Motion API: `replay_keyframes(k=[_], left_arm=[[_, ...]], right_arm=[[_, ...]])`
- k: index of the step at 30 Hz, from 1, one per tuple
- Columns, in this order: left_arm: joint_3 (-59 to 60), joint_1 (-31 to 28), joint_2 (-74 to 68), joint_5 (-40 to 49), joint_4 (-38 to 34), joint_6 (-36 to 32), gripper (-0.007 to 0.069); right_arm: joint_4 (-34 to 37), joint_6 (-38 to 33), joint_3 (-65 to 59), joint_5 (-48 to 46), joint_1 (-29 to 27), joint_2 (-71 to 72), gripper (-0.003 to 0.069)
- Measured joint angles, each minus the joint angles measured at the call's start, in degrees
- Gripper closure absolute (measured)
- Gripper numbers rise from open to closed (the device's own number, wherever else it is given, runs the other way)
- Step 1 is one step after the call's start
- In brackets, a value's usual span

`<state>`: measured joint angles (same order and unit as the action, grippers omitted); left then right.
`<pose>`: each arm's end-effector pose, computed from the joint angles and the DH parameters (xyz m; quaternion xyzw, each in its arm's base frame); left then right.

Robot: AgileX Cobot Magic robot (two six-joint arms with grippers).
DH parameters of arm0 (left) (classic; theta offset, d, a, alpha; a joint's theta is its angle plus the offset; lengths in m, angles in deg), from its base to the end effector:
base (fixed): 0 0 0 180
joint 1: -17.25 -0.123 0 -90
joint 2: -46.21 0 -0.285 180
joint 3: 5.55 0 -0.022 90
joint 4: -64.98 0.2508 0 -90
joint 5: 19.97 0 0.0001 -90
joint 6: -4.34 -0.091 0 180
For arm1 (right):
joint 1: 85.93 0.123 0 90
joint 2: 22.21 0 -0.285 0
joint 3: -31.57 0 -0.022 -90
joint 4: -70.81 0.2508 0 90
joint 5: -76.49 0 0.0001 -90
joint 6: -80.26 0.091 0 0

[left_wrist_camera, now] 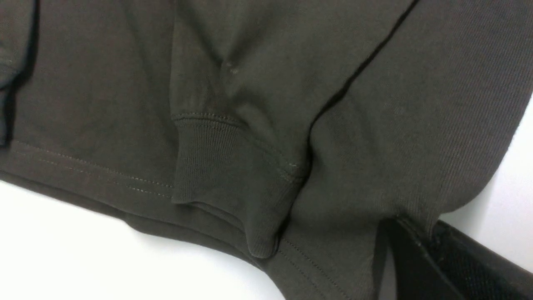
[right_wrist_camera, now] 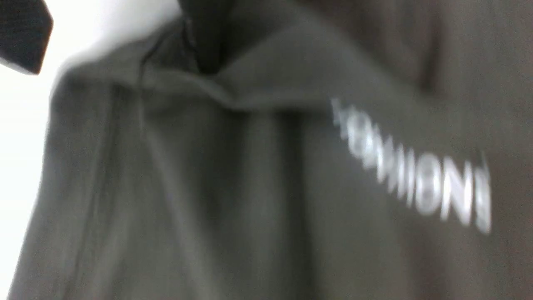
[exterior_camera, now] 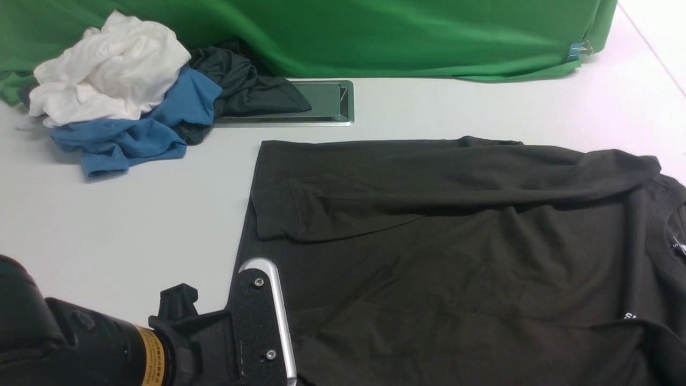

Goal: Fold a long-sleeved shirt on a white desktop.
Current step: 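Grasp the near edge of the shirt at its hem and shoulder corners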

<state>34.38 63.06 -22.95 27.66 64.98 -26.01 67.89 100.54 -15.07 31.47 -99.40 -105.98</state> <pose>0.1246 -0.1281 0.2445 0.6041 0.7710 -0.0271 0.1999 0.1757 -0.0455 0.1698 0.2734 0.9609 -0.0163 0.0409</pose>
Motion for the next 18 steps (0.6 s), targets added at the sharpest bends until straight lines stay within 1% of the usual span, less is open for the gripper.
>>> replay_keyframes(k=[1, 3, 5, 7, 10, 11, 14, 17, 18], left_arm=[[0.0, 0.0, 0.0, 0.0, -0.3, 0.0, 0.0597], [0.0, 0.0, 0.0, 0.0, -0.5, -0.1, 0.0597], [0.0, 0.0, 0.0, 0.0, -0.5, -0.1, 0.0597], [0.0, 0.0, 0.0, 0.3, -0.6, -0.2, 0.0597], [0.0, 0.0, 0.0, 0.3, -0.6, -0.5, 0.0597], [0.0, 0.0, 0.0, 0.3, -0.7, -0.5, 0.0597], [0.0, 0.0, 0.0, 0.3, -0.7, -0.5, 0.0597], [0.0, 0.0, 0.0, 0.3, -0.7, -0.6, 0.0597], [0.0, 0.0, 0.0, 0.3, -0.7, -0.6, 0.0597]], right_arm=[[0.0, 0.6, 0.0, 3.5, -0.2, -1.6, 0.0171], [0.1, 1.2, 0.0, 6.8, -0.3, -3.5, 0.0176], [0.1, 1.3, 0.0, 7.9, -0.3, -4.5, 0.0188], [0.2, 1.4, 0.0, 7.8, -0.3, -6.3, 0.0248], [0.1, 1.1, 0.2, 7.3, -0.5, -6.4, 0.0302], [0.1, 1.0, 0.2, 7.2, -0.5, -6.3, 0.0309], [0.3, 1.0, 1.3, 5.2, -0.5, -5.1, 0.0305], [0.4, 0.9, 3.7, 0.4, -0.5, -1.1, 0.0267], [0.4, 0.8, 4.1, -0.4, -0.5, -0.8, 0.0264]])
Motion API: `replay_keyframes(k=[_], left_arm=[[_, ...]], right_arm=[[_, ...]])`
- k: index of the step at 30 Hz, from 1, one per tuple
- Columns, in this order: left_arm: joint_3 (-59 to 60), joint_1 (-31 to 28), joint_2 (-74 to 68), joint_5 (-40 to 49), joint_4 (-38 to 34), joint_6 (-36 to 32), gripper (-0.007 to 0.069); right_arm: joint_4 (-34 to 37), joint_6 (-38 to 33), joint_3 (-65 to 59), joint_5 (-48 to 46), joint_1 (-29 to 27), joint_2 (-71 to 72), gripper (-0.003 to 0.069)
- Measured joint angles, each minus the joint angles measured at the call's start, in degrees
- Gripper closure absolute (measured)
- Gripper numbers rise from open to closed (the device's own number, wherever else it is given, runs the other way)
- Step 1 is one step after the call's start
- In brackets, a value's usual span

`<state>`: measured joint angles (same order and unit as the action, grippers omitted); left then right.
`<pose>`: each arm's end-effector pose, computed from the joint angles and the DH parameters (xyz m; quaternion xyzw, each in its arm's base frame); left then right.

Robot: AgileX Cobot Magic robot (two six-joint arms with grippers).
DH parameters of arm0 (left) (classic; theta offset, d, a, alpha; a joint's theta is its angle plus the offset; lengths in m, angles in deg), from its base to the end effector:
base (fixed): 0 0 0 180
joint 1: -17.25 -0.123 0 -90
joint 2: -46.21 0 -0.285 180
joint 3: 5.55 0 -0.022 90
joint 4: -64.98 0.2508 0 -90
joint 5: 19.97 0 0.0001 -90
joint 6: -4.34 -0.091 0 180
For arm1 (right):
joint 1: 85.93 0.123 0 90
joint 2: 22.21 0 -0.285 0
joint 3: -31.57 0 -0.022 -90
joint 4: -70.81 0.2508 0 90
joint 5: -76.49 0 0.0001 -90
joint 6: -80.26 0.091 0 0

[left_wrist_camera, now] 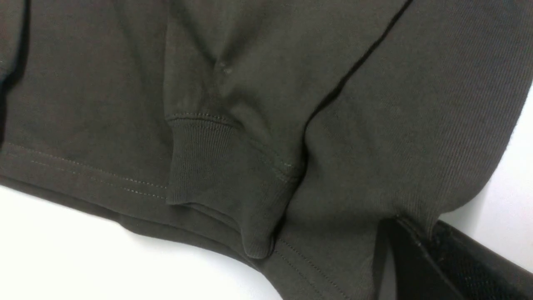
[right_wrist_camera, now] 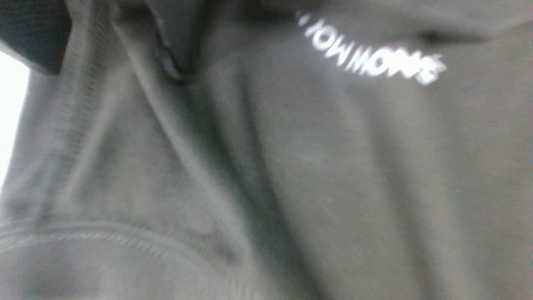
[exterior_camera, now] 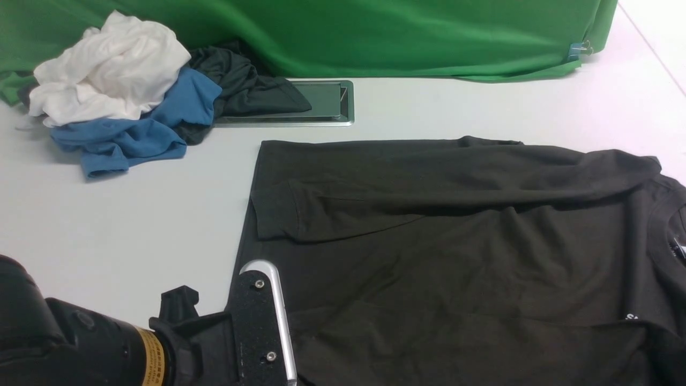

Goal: Fold a long-sleeved shirt on a white desktop.
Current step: 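Grasp the near edge of the shirt at its hem and shoulder corners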

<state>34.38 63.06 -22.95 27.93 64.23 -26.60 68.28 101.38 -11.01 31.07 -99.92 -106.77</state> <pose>0.1236 -0.1285 0.2443 0.6057 0.7703 -0.0314 0.1970 0.1914 -0.0506 0.1826 0.2871 0.9555 -0.0126 0.0658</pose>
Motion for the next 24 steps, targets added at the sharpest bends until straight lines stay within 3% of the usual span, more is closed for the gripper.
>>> replay_keyframes(k=[4, 7, 16, 20, 24], left_arm=[[0.0, -0.1, 0.0, -0.1, 0.0, 0.0, 0.0597], [0.0, -0.1, 0.0, -0.3, 0.0, 0.0, 0.0597], [0.0, -0.1, 0.0, -0.7, -2.4, 0.0, 0.0597], [0.0, -0.1, 0.0, -0.8, -2.5, 0.0, 0.0597], [0.0, -0.1, 0.0, -0.7, -2.5, -0.1, 0.0597]], right_arm=[[0.4, -0.4, -0.2, -8.3, 0.0, 7.0, 0.0203], [2.5, -0.3, -3.2, -9.4, -0.1, 8.9, 0.0202], [4.3, 0.3, -8.7, 6.3, -0.1, 1.2, 0.0212], [5.2, 0.3, -7.6, 7.9, -0.1, -3.1, 0.0268], [7.5, -1.4, -5.6, 6.3, -0.1, -5.3, 0.0438]])
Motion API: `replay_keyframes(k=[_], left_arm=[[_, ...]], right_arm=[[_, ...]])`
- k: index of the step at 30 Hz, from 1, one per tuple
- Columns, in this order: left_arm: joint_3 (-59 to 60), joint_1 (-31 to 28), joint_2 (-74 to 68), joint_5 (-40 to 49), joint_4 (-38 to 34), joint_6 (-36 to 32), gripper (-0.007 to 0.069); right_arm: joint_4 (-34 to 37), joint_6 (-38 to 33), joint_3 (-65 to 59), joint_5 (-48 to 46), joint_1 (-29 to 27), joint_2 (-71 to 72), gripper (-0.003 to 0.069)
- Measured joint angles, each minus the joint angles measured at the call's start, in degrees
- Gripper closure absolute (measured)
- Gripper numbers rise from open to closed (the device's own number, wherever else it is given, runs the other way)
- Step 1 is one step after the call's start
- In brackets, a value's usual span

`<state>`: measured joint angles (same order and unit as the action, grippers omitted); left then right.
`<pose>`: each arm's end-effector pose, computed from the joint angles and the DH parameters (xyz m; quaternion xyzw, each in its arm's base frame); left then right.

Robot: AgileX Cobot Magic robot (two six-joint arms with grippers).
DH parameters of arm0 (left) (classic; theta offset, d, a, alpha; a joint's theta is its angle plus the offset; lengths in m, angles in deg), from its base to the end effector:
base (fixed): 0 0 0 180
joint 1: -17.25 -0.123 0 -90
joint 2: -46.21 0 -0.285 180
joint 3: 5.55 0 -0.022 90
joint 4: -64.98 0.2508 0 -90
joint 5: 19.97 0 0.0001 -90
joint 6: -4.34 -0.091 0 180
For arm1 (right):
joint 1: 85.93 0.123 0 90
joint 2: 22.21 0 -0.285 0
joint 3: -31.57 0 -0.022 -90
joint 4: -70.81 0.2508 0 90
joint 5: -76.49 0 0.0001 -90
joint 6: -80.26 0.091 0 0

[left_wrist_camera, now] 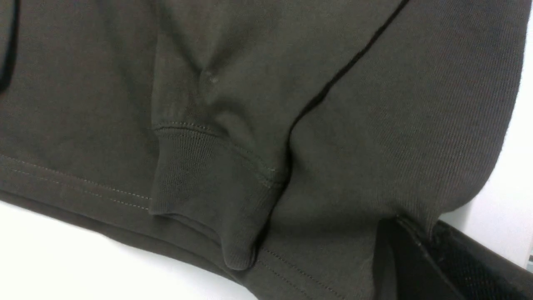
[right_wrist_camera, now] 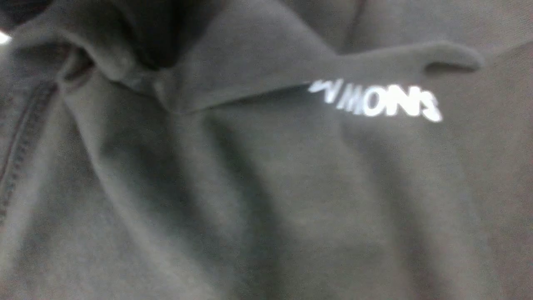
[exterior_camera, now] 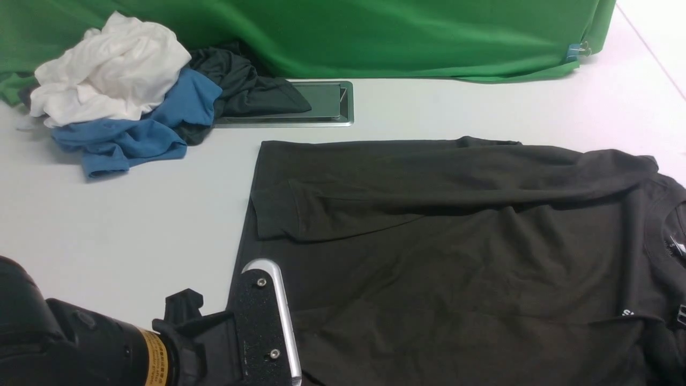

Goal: Fold a long-sleeved shirt on a white desktop.
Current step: 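Grasp the near edge of the shirt at its hem and shoulder corners, then fold the black garment in half by bringing its near edge over to the far edge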

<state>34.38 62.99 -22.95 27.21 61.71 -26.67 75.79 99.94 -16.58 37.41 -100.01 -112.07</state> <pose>0.1225 -0.1311 0.2449 0.5958 0.7760 -0.0506 0.2007 0.1837 -0.0409 0.1456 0.3216 0.9461 0.0294 0.0240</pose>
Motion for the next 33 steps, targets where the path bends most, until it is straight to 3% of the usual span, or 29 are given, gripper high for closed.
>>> replay_keyframes(k=[1, 3, 8, 12, 15, 20, 28, 33], left_arm=[[0.0, 0.0, 0.0, 0.0, 0.0, 0.0, 0.0597], [0.0, 0.0, 0.0, 0.9, 0.0, -0.1, 0.0597], [-0.2, 0.0, 0.1, 3.7, 0.5, -0.1, 0.0597], [-1.9, 0.0, 2.0, 6.9, 0.4, -0.1, 0.0597], [-2.9, 0.0, 4.3, 8.6, 0.0, -0.1, 0.0597], [-2.9, 0.0, 6.3, 8.3, 0.6, 0.3, 0.0597], [-3.8, -1.5, 1.5, 0.8, 7.5, 5.8, 0.0597], [-8.1, -11.0, -7.3, -2.7, 5.5, 4.8, 0.0597]], right_arm=[[0.0, -0.1, 0.0, -0.1, 0.0, 0.0, 0.0447], [0.3, -1.2, 0.9, -2.0, 0.0, 0.4, 0.054], [-5.4, -1.3, 1.4, -8.9, 0.0, 4.1, 0.0545], [-15.2, 3.5, 1.5, -17.0, 0.0, 10.4, 0.0545], [-18.3, 5.1, 1.5, -19.7, 0.0, 13.4, 0.0545], [-18.0, 5.5, 2.6, -19.9, 0.0, 13.8, 0.0545], [-13.5, 2.8, 13.2, -15.2, 0.0, 9.6, 0.0545], [-8.2, -2.9, 23.9, -14.3, 0.0, -1.4, 0.0545]])
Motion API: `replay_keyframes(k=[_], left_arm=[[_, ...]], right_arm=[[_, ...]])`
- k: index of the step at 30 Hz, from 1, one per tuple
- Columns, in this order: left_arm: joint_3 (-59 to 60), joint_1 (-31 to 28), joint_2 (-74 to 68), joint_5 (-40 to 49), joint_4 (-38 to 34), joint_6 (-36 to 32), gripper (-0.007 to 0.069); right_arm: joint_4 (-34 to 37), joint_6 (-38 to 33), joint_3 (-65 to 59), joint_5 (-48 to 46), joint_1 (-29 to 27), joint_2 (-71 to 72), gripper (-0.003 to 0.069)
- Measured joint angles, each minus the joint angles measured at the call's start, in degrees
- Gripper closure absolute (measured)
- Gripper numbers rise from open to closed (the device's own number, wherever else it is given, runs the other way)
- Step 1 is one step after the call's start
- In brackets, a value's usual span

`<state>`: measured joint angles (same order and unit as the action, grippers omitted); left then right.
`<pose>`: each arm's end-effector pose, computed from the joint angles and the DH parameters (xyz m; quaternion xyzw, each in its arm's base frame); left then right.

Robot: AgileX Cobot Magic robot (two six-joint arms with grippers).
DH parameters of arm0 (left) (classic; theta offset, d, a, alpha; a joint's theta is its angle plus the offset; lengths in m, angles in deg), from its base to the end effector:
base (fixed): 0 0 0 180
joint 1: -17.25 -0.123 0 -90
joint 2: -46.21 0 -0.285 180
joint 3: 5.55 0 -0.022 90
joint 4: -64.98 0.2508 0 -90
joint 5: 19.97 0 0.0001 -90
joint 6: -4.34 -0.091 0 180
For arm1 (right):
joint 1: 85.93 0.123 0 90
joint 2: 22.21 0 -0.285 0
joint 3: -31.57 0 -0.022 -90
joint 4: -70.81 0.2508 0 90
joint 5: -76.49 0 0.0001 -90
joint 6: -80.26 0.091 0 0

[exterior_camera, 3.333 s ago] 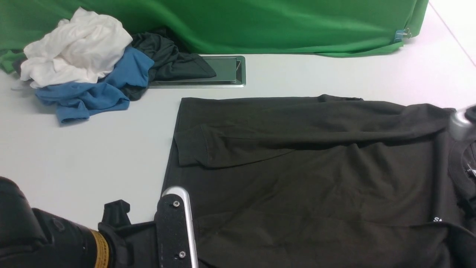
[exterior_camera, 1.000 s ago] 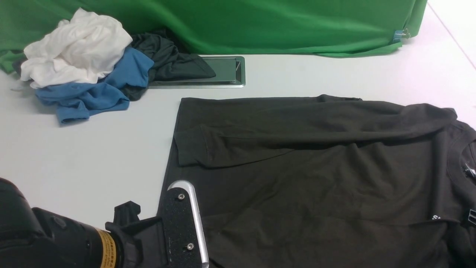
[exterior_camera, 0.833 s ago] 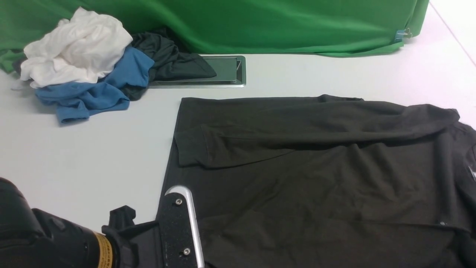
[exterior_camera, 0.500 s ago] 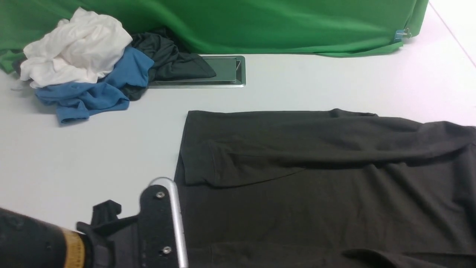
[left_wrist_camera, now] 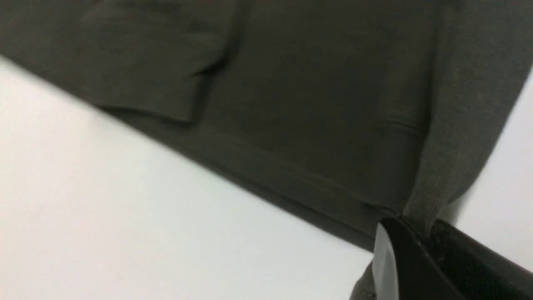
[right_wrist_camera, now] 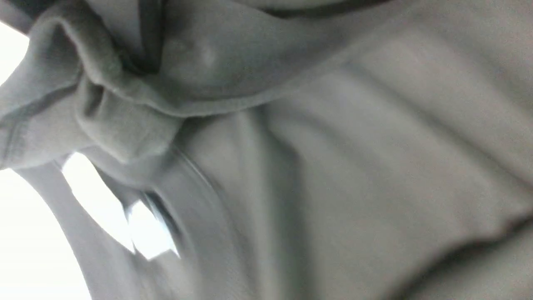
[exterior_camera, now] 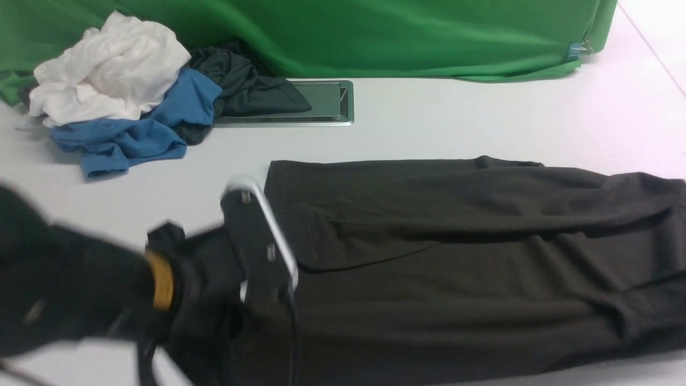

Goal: Fold a long-sleeved shirt on a white desktop.
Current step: 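Fold the black garment in half by bringing its near edge over to the far edge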

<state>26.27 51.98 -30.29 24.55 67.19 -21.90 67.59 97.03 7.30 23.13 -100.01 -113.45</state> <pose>0.1822 -0.1233 0.2612 0.5018 0.8323 -0.0010 0.2353 0.2507 -0.0671 0.2306 0.2506 0.9629 -0.0218 0.0975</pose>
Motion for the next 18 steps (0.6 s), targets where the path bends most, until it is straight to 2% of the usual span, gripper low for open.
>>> replay_keyframes(k=[8, 18], left_arm=[[-3.5, -10.6, -9.0, -6.0, -10.2, -10.3, 0.0597], [-13.8, -17.2, -18.2, -7.7, -12.4, -14.0, 0.0597]], right_arm=[[4.0, -4.5, 15.3, -0.8, 0.0, -12.5, 0.0545], [7.0, -7.7, 31.6, -5.5, 0.3, -23.4, 0.0545]])
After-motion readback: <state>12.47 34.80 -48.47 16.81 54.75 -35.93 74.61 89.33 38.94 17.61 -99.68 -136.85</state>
